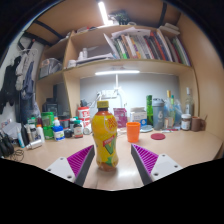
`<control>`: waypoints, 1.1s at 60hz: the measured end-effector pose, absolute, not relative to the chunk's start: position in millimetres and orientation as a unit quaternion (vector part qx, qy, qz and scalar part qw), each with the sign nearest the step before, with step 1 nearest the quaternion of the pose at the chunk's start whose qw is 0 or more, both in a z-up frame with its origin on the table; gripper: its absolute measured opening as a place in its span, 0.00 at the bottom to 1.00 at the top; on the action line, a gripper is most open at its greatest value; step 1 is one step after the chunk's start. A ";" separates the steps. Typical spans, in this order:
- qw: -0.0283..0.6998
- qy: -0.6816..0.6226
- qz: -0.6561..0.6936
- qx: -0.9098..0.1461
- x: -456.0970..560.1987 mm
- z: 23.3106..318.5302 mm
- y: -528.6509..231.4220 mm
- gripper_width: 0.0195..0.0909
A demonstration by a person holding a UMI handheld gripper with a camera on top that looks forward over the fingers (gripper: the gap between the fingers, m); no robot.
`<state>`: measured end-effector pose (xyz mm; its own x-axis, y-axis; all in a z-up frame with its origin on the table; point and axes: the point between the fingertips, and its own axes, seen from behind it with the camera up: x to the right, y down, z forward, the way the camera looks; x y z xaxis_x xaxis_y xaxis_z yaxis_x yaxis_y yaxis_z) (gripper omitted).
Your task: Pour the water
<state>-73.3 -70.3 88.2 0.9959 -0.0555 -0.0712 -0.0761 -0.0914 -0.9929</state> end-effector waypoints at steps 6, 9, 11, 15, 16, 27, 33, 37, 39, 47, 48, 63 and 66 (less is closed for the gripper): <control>0.677 0.025 0.004 -0.736 -75.3 89.8 -41.9 0.87; 0.674 0.019 0.002 -0.738 -75.7 87.7 -31.0 0.87; 0.674 0.015 0.004 -0.739 -80.8 87.6 -22.0 0.87; 0.670 0.009 0.003 -0.743 -85.5 85.2 -7.3 0.85; 0.670 0.006 0.004 -0.743 -87.6 85.2 -3.9 0.83; 0.670 0.008 0.000 -0.743 -90.6 82.7 15.2 0.39; 0.668 0.017 0.022 -0.744 -93.0 80.9 19.9 0.31; 0.666 0.015 0.031 -0.745 -95.1 80.2 22.6 0.27; 0.666 0.011 0.031 -0.745 -95.3 80.2 24.2 0.27; 0.662 -0.003 0.042 -0.748 -97.7 82.0 33.5 0.27; 0.662 -0.001 0.052 -0.748 -99.4 83.8 35.7 0.27; 0.578 0.196 0.373 -0.699 -95.3 135.4 98.7 0.26; 0.528 0.252 0.454 -0.672 -93.5 141.7 112.2 0.26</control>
